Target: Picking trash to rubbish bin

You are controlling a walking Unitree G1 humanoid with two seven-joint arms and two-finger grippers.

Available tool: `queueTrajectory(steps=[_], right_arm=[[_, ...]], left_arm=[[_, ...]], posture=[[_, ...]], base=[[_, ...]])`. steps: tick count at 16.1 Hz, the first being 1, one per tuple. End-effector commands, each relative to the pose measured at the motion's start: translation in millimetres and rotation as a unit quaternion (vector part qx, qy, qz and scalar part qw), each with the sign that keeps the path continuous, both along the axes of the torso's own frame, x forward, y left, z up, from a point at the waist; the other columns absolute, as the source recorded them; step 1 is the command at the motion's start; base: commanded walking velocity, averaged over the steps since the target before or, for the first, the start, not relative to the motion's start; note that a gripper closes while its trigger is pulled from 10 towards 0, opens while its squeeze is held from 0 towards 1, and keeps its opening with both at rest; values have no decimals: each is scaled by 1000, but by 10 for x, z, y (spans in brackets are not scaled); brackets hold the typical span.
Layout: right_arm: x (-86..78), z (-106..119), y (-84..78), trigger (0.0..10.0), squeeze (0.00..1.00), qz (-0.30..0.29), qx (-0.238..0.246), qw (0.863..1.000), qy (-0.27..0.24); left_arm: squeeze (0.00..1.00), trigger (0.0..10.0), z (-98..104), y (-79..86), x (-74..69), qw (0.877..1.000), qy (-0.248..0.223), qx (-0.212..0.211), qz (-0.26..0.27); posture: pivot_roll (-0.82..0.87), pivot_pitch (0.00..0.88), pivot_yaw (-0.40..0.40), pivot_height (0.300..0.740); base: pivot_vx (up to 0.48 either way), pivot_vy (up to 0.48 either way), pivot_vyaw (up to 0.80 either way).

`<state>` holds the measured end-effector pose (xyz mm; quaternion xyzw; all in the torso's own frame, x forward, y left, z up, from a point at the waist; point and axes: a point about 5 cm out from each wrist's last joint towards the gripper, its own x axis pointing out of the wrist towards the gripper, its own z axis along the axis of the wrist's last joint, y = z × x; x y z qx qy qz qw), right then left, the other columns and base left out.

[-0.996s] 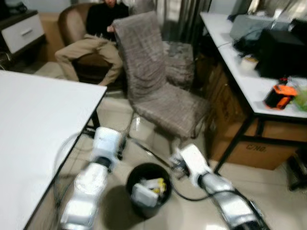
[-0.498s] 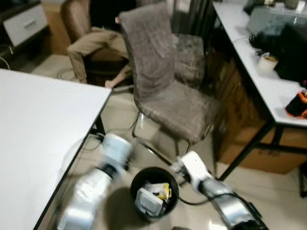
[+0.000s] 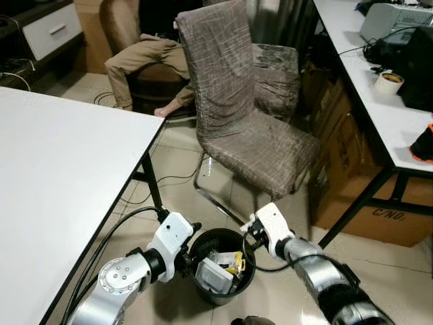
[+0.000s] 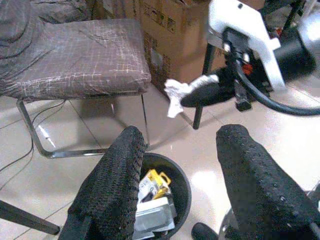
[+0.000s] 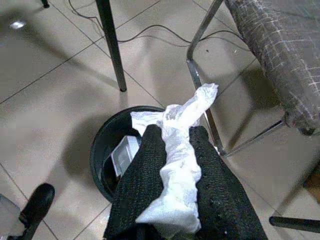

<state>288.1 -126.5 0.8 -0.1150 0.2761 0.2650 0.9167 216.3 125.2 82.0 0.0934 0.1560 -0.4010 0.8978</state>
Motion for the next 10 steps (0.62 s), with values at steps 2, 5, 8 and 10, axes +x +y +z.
queueTrajectory(steps=[2, 5, 8, 10], right_arm=[[76, 56, 7, 10000, 1000, -12, 34, 999, -6], [109, 81, 25, 10000, 1000, -8, 47, 999, -5], [134, 89, 23, 10000, 1000, -7, 52, 999, -4], [136, 89, 32, 10000, 1000, -4, 54, 999, -2]], left_arm=[[0, 10000, 42, -16, -10, 1000, 1, -5, -6], [0, 10000, 49, -25, -24, 1000, 4, -6, -7], [0, 10000, 56, -35, -5, 1000, 3, -6, 0], [0, 10000, 58, -36, -4, 1000, 3, -4, 0]], posture=[[-128, 120, -42, 740], [-129, 123, -40, 740], [-130, 125, -42, 740], [-130, 125, -42, 740]], base=[[0, 0, 0], [0, 0, 0], [0, 0, 0], [0, 0, 0]])
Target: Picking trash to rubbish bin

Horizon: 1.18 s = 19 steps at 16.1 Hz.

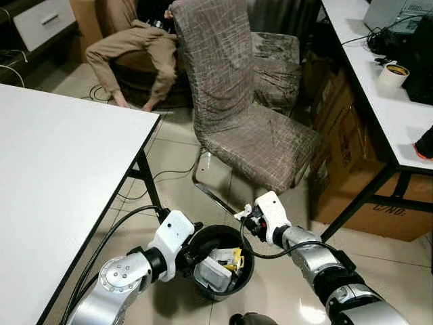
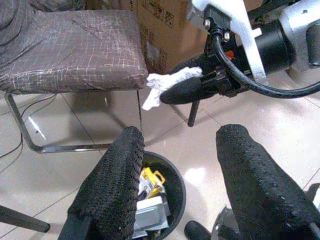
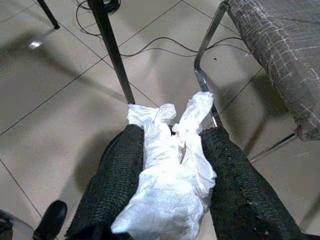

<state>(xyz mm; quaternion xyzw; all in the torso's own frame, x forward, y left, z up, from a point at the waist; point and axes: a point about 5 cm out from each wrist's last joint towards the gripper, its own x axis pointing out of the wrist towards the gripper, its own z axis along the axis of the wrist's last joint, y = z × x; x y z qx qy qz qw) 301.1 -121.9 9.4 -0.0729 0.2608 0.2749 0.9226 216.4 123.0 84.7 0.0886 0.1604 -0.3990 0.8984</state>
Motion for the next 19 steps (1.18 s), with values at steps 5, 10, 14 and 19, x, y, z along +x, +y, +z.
queueTrajectory(steps=[5, 10, 14, 19], right_arm=[[2, -7, 1, 10000, 1000, 2, 12, 1000, 5], [20, 3, 12, 10000, 1000, 0, 8, 1000, 1], [-69, 15, -44, 10000, 0, -65, 27, 997, -40], [-617, 202, -226, 10000, 0, -152, 48, 982, -104]], left_arm=[[0, 10000, 33, -14, -11, 1000, -2, -1, 0], [0, 10000, 29, -5, 37, 1000, -9, -2, 22], [0, 10000, -146, 162, 204, 976, -17, -16, 216], [0, 10000, -187, 170, 249, 966, -28, -18, 256]], posture=[[-123, 129, -44, 740], [-132, 124, -40, 740], [-165, 97, -40, 740], [-186, 72, -28, 740]], base=[[0, 0, 0], [0, 0, 0], [0, 0, 0], [0, -184, 0]])
